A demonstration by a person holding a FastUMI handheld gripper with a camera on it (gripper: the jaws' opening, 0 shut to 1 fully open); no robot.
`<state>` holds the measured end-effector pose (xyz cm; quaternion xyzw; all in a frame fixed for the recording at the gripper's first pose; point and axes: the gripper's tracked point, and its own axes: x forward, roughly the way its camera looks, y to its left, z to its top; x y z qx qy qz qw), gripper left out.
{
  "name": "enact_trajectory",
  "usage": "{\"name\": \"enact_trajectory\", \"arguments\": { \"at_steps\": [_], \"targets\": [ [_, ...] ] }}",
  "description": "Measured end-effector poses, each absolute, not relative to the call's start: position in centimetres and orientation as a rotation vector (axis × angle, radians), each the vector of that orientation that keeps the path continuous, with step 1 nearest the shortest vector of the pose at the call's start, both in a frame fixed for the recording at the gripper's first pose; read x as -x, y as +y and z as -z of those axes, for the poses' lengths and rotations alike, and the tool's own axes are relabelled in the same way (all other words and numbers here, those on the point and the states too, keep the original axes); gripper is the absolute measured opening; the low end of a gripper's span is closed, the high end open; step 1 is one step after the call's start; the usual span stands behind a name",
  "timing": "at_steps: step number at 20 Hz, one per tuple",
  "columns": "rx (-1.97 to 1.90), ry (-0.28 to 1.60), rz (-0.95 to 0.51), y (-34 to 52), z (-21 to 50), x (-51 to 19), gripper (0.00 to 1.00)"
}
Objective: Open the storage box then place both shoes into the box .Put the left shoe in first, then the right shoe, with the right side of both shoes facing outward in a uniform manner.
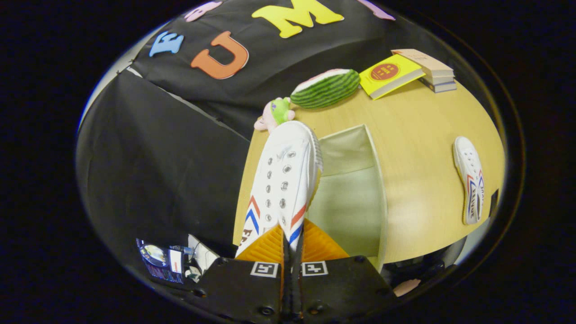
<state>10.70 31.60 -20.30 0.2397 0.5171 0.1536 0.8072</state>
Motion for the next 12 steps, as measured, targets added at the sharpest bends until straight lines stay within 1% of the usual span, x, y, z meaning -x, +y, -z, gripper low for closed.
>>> {"name": "enact_trajectory", "arguments": {
  "at_steps": [6, 7, 8, 12],
  "targets": [
    [-0.542, 1.195, -0.309, 33.3, 24.5, -11.1, 0.06],
    [-0.551, 1.198, -0.302, 33.5, 24.8, -11.2, 0.08],
    [-0.544, 1.214, -0.298, 33.6, 25.2, -11.0, 0.14],
    [-0.536, 1.247, -0.316, 34.3, 26.6, -10.6, 0.22]
  ]
}}
